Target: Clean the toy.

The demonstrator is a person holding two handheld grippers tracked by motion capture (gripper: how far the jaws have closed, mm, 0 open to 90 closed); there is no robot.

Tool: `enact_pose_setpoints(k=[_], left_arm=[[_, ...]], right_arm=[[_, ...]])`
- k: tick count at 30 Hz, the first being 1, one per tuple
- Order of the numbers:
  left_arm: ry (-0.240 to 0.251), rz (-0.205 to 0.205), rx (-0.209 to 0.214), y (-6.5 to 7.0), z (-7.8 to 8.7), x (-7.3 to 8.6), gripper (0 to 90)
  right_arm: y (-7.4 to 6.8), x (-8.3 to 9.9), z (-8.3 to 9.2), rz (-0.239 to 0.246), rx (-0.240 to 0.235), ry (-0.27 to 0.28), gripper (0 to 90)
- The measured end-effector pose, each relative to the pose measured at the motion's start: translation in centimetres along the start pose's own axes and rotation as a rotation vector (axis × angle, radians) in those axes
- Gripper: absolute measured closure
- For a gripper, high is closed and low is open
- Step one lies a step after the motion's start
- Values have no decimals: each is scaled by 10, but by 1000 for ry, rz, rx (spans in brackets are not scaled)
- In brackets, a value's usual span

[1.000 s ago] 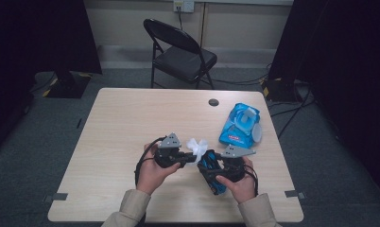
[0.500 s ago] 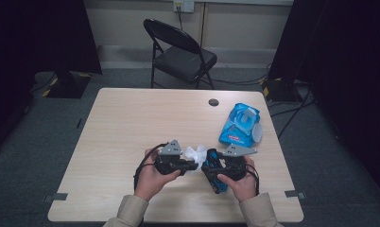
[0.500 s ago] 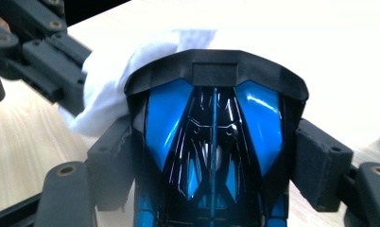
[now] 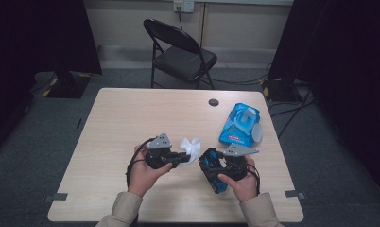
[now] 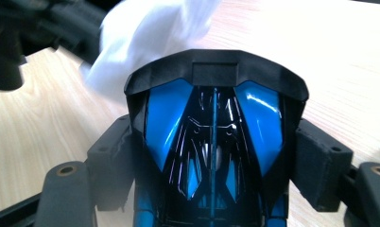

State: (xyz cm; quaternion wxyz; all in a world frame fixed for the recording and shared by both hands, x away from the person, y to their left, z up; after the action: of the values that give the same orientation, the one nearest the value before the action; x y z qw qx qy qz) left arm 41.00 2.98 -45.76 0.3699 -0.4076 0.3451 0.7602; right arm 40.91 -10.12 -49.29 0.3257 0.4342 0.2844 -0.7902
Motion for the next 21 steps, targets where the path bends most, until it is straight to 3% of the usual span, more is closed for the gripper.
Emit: enact_pose_setpoints(k=[10, 16, 21], left_arm=[[-11, 7, -32, -14, -13, -20, 863], [-27, 4, 3, -6, -32, -21, 863], [-35, 4, 18, -2, -40, -17, 864]], right_arm=[[-15, -8, 1, 33, -50, 20, 258], [-24, -10, 0, 55, -83, 25, 258], [-22, -9, 1, 51, -71, 25, 258]])
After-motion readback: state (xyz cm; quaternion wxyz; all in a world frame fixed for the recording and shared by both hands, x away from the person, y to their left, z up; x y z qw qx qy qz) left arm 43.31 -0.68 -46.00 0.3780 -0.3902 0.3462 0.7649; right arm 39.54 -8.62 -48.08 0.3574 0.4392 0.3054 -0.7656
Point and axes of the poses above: each handheld gripper's, and its own axes: z roughly backward along the jaws, x roughly out of its underside, y roughly to its right, the point moved 9 cm from there along -z, roughly forward along the jaws
